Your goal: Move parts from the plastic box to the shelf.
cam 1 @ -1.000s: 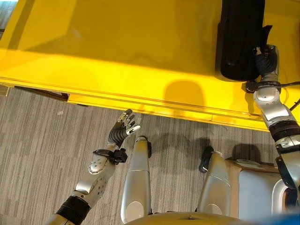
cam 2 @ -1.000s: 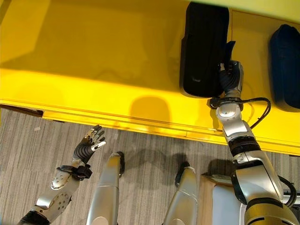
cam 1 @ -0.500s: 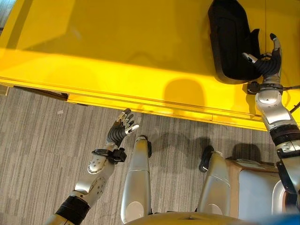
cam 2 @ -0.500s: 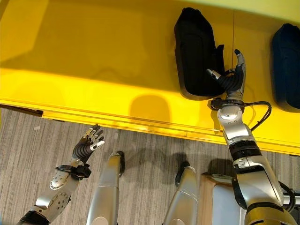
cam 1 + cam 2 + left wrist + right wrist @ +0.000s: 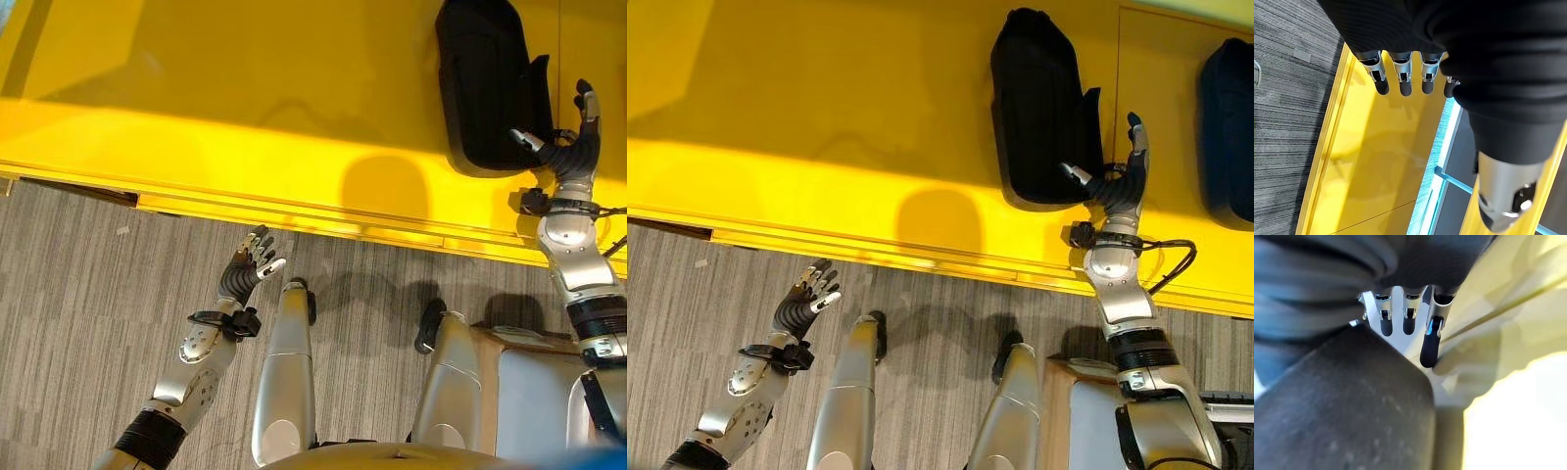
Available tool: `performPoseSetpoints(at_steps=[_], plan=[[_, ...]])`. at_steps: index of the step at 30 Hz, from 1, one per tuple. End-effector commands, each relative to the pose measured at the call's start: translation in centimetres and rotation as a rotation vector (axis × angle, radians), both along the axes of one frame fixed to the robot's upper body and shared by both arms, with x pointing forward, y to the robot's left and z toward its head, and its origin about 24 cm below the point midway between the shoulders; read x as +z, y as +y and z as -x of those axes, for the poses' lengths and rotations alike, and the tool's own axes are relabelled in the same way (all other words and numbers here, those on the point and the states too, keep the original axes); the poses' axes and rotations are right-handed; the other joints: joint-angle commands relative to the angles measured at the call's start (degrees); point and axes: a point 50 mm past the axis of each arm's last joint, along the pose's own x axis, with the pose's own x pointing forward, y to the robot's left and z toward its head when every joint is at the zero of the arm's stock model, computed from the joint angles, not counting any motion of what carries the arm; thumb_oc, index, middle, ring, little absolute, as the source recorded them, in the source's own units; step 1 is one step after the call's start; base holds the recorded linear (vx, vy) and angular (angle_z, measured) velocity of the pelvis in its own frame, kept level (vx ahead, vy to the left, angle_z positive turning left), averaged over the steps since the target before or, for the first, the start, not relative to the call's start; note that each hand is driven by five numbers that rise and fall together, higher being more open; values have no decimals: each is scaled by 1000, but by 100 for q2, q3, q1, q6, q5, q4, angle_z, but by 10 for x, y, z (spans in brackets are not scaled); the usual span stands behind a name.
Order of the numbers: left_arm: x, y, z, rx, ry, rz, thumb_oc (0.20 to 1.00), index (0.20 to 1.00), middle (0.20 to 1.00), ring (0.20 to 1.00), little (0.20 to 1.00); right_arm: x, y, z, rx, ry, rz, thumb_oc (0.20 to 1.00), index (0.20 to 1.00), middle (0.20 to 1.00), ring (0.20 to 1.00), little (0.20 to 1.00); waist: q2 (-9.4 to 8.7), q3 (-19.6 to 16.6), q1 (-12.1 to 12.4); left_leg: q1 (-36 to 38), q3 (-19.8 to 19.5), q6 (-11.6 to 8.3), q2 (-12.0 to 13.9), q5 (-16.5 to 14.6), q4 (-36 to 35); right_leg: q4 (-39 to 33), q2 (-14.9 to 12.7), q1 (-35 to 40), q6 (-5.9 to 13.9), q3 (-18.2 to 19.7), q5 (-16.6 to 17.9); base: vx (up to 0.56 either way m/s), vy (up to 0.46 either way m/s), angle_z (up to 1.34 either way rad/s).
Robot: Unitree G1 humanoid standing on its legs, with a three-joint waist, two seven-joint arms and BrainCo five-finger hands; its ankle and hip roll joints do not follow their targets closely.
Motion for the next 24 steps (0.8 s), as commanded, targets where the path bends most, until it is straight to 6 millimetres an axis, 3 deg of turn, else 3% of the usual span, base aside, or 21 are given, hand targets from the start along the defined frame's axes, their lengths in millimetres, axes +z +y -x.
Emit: performPoseSetpoints(at_steps=[1,14,24], plan=[[6,-3,9,-29,-52,11,1000,1000,1000,1000,1000,-19,-11,8,-8,31,-85,1000,1000,1000,1000,1000,25,-322,43,-188,11,102,1,79,-39,747,288,-472,-421,1,-255,0,0,0],[5,-3,12,-23,-39,10,1000,1000,1000,1000,1000,-37,7,24,143,-10,-299,1000,1000,1000,1000,1000,-31,-353,-20,-205,26,100,-3,65,-14,774,286,-489,-412,19,-272,0,0,0],[7,-2,11,-16,-47,14,1000,1000,1000,1000,1000,-34,11,30,172,-58,-356,1000,1000,1000,1000,1000,-44,-368,-29,-203,34,112,-19,76,-44,737,290,-488,-406,22,-246,0,0,0]])
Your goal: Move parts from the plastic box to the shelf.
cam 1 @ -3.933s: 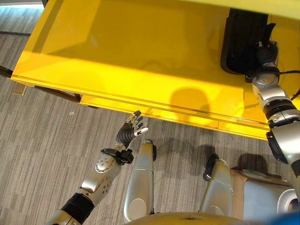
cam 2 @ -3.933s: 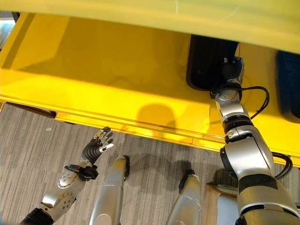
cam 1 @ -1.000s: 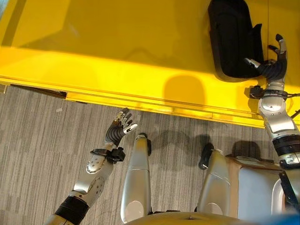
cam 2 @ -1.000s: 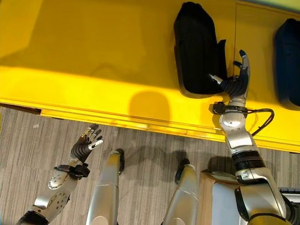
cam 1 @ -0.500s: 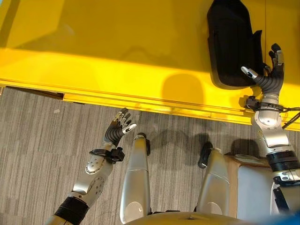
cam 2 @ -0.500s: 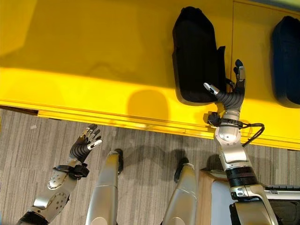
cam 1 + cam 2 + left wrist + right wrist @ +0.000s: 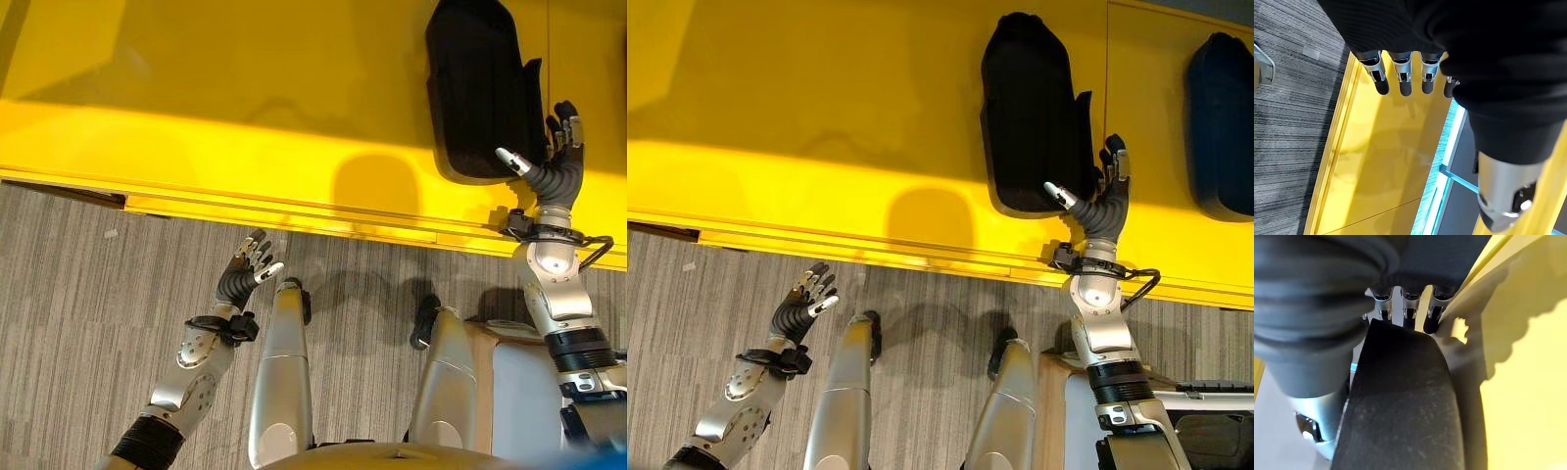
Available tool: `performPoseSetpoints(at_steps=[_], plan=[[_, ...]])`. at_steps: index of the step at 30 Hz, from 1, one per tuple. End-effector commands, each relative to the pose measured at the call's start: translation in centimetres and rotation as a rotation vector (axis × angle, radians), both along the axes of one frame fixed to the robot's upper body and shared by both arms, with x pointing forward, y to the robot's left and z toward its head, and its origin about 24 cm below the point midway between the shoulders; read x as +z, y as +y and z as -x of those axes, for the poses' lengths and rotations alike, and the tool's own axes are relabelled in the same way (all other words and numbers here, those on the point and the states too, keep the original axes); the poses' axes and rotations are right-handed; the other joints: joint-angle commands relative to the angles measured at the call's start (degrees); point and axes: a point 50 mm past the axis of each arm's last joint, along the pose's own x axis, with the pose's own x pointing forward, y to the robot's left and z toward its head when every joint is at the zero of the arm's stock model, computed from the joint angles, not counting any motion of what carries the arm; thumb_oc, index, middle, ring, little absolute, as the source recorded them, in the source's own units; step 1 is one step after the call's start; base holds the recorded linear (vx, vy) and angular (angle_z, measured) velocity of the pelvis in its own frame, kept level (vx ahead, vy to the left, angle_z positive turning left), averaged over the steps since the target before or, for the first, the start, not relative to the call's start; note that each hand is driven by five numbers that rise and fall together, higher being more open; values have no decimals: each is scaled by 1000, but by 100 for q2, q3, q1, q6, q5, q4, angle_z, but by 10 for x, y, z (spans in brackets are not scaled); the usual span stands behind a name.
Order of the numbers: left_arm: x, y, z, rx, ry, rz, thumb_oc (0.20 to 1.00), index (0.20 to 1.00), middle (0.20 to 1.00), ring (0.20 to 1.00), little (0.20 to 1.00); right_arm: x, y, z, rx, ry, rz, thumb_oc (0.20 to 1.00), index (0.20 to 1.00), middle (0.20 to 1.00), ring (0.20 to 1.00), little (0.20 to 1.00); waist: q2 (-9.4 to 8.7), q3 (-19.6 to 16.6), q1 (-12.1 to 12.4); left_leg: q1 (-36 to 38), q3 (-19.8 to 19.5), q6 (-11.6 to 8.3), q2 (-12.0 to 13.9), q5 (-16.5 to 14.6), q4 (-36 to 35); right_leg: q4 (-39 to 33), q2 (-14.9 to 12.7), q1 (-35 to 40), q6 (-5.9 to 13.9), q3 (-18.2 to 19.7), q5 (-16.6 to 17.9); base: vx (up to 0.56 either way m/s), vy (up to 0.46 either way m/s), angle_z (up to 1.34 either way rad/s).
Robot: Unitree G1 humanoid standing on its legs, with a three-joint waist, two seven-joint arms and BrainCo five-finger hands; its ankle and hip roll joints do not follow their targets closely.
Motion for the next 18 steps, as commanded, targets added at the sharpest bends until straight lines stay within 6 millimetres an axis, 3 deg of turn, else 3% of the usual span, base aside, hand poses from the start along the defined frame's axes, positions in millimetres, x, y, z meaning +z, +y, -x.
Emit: performPoseSetpoints(at_steps=[1,18], plan=[[11,-5,6,-29,-67,14,1000,1000,1000,1000,1000,-14,-17,11,-45,18,-57,1000,1000,1000,1000,1000,37,-381,117,-123,47,110,-20,78,-114,680,287,-419,-411,7,-246,0,0,0],[12,-4,7,-4,-70,17,1000,1000,1000,1000,1000,-3,-9,30,23,-93,-144,1000,1000,1000,1000,1000,-1,-386,93,-145,62,123,-42,58,-76,703,280,-438,-405,24,-244,0,0,0]])
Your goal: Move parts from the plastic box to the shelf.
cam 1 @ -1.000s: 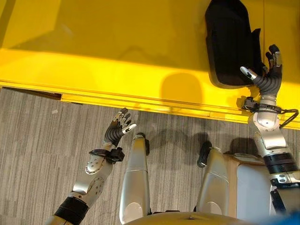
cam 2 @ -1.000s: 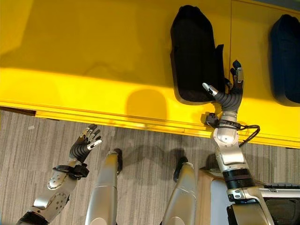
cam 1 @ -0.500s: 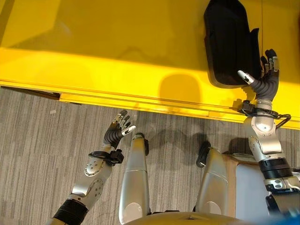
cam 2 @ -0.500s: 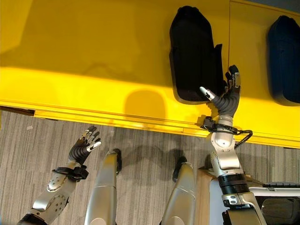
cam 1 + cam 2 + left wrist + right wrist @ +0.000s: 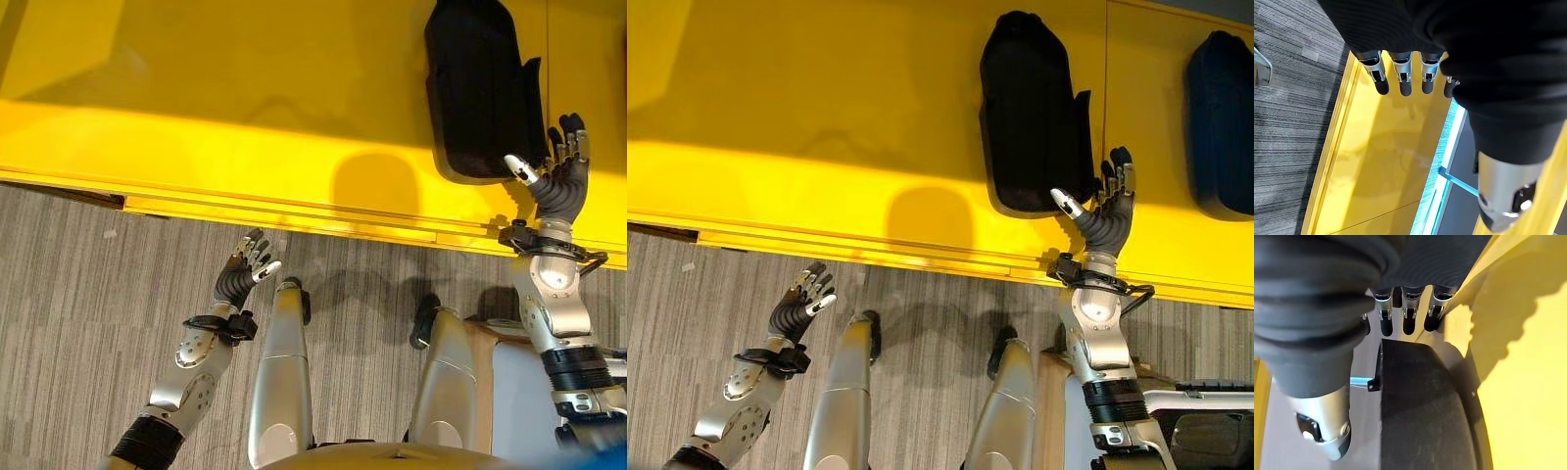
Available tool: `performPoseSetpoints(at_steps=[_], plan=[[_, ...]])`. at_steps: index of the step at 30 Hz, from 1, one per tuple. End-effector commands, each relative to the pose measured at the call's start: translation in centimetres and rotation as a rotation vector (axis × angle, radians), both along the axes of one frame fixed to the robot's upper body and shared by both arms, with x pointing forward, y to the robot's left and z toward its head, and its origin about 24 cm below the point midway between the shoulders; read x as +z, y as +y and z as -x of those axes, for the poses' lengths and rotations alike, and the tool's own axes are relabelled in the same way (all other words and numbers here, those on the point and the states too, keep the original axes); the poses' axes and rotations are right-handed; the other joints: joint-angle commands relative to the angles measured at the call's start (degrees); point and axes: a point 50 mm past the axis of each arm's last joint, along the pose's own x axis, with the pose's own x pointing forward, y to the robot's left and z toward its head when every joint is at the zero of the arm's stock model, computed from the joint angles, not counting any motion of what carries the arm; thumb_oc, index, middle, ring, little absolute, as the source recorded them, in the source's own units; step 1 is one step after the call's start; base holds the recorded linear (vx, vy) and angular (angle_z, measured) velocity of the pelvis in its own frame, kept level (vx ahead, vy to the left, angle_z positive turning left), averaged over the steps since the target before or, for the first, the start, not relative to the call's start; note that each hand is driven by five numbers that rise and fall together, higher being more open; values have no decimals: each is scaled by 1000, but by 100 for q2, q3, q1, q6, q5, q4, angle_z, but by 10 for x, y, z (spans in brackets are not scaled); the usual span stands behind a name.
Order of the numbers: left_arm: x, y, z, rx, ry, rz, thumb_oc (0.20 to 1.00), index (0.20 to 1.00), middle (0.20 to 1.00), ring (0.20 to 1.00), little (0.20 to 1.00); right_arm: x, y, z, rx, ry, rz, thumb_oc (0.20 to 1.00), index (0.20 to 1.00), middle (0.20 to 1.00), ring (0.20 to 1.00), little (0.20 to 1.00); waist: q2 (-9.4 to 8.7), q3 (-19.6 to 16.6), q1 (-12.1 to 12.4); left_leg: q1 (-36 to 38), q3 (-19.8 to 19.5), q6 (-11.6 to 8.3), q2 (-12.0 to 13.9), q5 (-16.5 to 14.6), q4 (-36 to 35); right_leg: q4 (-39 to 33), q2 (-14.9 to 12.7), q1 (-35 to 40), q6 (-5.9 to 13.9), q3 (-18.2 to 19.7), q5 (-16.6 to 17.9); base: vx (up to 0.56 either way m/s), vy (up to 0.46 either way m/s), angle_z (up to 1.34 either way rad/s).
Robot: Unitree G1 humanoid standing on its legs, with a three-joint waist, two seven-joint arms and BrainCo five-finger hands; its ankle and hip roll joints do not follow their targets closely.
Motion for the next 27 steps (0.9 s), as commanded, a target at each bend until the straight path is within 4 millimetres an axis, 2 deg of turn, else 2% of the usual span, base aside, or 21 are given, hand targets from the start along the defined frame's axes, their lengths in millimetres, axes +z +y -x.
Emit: performPoseSetpoints(at_steps=[1,11,21,27], plan=[[12,-4,7,-24,-66,-6,1000,1000,1000,1000,1000,6,-14,11,-29,-71,-21,1000,1000,1000,1000,1000,-4,-386,96,-132,61,123,-41,57,-68,706,278,-427,-404,29,-240,0,0,0],[12,-4,6,-20,-69,-8,1000,1000,1000,1000,1000,7,-4,16,56,-88,-33,1000,1000,1000,1000,1000,-23,-352,90,-154,68,112,-32,67,-27,746,274,-457,-417,49,-245,0,0,0],[13,-4,7,-29,-72,-13,1000,1000,1000,1000,1000,9,20,12,214,-79,-2,1000,1000,1000,1000,1000,-39,-339,135,-142,65,102,-39,119,-84,726,281,-452,-416,50,-206,0,0,0],[15,-5,6,-41,-78,-20,1000,1000,1000,1000,1000,10,26,12,256,-76,18,1000,1000,1000,1000,1000,-37,-318,157,-129,59,104,-38,132,-100,717,290,-431,-428,43,-222,0,0,0]])
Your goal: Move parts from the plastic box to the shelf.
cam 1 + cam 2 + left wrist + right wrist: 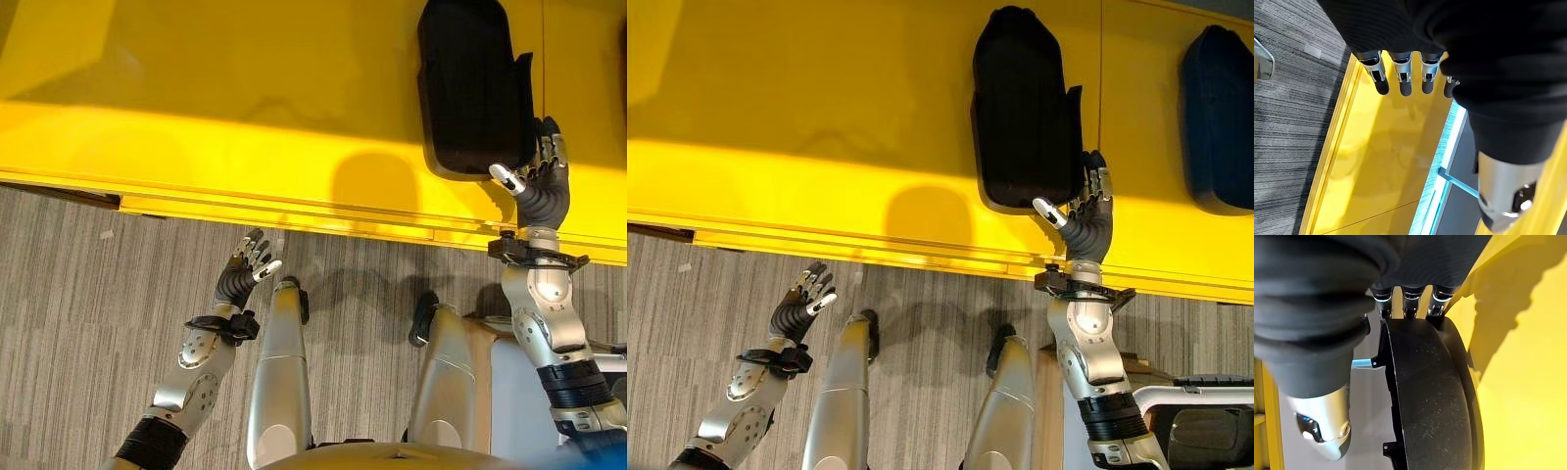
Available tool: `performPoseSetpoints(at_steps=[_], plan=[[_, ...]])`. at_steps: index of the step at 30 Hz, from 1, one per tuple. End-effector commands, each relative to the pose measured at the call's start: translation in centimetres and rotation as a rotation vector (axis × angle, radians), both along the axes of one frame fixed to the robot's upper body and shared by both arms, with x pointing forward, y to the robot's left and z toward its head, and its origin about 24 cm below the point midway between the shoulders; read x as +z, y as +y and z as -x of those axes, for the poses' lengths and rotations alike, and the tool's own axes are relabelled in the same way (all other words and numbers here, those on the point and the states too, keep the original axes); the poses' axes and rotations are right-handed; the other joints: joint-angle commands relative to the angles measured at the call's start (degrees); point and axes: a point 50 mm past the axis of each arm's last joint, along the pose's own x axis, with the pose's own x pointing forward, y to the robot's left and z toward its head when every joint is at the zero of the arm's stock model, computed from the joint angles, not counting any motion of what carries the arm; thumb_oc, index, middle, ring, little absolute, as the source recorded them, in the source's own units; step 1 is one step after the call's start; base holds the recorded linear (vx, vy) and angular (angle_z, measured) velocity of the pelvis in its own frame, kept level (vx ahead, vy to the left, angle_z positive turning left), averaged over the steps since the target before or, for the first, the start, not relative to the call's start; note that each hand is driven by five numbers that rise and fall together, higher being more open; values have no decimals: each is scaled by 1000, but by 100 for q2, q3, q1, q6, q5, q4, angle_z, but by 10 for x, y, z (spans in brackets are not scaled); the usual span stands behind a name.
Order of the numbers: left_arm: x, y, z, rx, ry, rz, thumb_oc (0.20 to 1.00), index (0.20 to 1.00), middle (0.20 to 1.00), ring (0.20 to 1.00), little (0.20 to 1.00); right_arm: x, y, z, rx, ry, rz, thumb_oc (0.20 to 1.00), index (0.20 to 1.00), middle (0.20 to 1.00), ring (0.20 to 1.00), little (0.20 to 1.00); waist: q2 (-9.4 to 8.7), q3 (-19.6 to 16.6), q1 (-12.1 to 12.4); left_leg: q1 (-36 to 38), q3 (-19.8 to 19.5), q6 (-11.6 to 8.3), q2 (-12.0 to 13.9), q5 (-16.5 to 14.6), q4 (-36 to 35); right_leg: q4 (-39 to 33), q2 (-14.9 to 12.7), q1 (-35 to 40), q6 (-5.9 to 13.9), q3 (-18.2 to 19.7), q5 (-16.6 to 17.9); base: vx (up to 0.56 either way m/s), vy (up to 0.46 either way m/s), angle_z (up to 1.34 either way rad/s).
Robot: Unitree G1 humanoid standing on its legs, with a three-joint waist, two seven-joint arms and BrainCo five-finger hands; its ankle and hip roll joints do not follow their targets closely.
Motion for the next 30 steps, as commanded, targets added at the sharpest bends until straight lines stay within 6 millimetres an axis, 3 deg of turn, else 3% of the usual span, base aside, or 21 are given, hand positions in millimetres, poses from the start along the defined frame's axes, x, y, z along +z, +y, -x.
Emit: performPoseSetpoints(at_steps=[1,22,25,30], plan=[[15,-5,6,-51,-78,-25,1000,1000,1000,1000,1000,9,7,7,86,-62,27,1000,1000,1000,1000,1000,-7,-353,173,-114,48,131,-44,115,-97,623,290,-348,-429,-18,-208,0,0,0],[16,-5,6,-38,-86,-26,1000,1000,1000,1000,1000,12,15,9,130,-74,45,1000,1000,1000,1000,1000,-10,-315,198,-166,28,136,-79,123,-84,693,270,-386,-430,0,-232,0,0,0],[15,-5,7,-36,-84,-26,1000,1000,1000,1000,1000,12,11,10,103,-77,51,1000,1000,1000,1000,1000,-10,-321,189,-183,27,127,-73,126,-72,705,258,-400,-428,-9,-229,0,0,0],[15,-2,9,-20,-88,-21,1000,1000,1000,1000,1000,9,-17,16,-82,-62,95,1000,1000,1000,1000,1000,-10,-331,129,-156,20,116,-58,138,-117,682,277,-405,-417,-6,-218,0,0,0]])
